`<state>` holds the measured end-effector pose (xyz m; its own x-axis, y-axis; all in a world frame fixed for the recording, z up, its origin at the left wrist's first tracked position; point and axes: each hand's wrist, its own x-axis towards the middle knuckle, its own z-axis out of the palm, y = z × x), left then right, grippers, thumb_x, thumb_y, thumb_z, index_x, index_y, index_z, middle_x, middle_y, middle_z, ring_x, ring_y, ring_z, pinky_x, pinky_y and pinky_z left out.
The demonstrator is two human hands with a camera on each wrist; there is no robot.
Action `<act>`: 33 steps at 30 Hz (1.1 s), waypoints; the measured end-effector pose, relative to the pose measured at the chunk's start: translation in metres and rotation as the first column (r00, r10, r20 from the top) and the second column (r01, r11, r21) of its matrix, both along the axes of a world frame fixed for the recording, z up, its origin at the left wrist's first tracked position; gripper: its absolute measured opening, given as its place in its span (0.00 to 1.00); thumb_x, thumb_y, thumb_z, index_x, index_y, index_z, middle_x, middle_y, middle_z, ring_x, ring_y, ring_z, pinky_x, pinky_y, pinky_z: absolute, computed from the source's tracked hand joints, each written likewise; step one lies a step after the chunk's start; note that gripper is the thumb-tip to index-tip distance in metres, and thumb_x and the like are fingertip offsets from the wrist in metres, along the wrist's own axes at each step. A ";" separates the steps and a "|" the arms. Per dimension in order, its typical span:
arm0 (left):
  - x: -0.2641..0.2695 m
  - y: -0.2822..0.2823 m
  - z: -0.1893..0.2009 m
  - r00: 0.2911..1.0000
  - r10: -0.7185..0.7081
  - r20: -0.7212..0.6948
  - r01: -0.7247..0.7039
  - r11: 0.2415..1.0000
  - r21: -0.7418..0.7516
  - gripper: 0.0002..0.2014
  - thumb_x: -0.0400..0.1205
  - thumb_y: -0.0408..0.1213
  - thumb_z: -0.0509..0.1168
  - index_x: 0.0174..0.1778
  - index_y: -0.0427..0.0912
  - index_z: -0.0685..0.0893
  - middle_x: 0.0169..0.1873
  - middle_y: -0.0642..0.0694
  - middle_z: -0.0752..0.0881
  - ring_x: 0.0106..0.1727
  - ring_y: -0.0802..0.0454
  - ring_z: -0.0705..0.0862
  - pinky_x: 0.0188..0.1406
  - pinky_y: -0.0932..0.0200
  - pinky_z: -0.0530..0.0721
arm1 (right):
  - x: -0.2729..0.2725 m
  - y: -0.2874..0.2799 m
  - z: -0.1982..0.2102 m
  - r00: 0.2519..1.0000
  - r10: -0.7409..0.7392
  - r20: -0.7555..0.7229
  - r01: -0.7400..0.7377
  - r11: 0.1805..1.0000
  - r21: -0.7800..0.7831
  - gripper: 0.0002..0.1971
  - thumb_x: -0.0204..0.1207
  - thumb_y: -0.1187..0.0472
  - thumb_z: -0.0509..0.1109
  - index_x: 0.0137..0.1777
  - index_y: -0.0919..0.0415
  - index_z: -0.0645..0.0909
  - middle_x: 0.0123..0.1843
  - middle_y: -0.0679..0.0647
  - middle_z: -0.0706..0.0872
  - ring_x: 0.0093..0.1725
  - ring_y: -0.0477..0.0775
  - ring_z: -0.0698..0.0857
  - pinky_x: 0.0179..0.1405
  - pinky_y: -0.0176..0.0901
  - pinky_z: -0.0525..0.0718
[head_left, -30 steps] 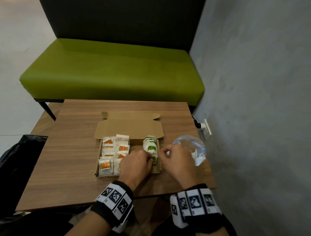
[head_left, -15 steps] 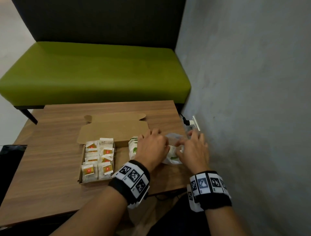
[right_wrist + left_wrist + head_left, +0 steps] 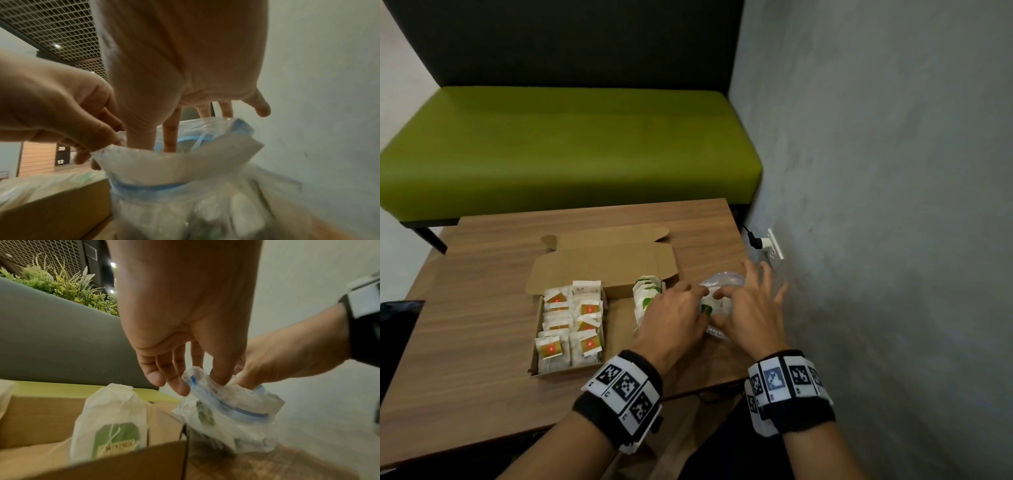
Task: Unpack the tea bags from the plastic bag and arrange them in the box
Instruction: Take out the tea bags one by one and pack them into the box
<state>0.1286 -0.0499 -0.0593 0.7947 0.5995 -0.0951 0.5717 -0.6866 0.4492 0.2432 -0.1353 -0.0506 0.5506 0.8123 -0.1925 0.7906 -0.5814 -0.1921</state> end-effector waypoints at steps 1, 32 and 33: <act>-0.001 -0.001 0.000 1.000 0.006 0.020 -0.006 1.000 -0.005 0.23 0.82 0.40 0.67 0.75 0.48 0.77 0.67 0.48 0.81 0.63 0.49 0.82 0.60 0.55 0.82 | -0.001 0.003 0.000 1.000 0.007 0.001 -0.007 1.000 -0.029 0.22 0.73 0.40 0.74 0.67 0.39 0.82 0.89 0.54 0.47 0.87 0.66 0.40 0.77 0.83 0.42; -0.040 -0.002 0.032 0.750 0.401 0.527 -0.004 0.799 -0.602 0.09 0.81 0.37 0.72 0.57 0.47 0.89 0.44 0.51 0.92 0.45 0.59 0.88 0.44 0.62 0.87 | -0.007 -0.018 0.015 0.518 0.247 -0.819 0.510 0.680 0.527 0.05 0.71 0.72 0.78 0.45 0.67 0.87 0.42 0.60 0.93 0.42 0.54 0.92 0.42 0.41 0.90; -0.044 0.000 0.032 0.753 0.406 0.518 -0.002 0.788 -0.615 0.07 0.80 0.35 0.72 0.53 0.46 0.90 0.42 0.50 0.92 0.44 0.56 0.89 0.44 0.59 0.88 | -0.011 -0.015 0.012 0.521 0.251 -0.816 0.498 0.687 0.530 0.05 0.71 0.72 0.78 0.45 0.66 0.87 0.43 0.59 0.93 0.43 0.53 0.92 0.43 0.41 0.90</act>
<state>0.0844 -0.0497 -0.0271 0.6598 0.7513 -0.0136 0.1361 -0.1017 0.9855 0.2320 -0.1500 -0.0383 0.5583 0.8272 -0.0637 -0.0104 -0.0698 -0.9975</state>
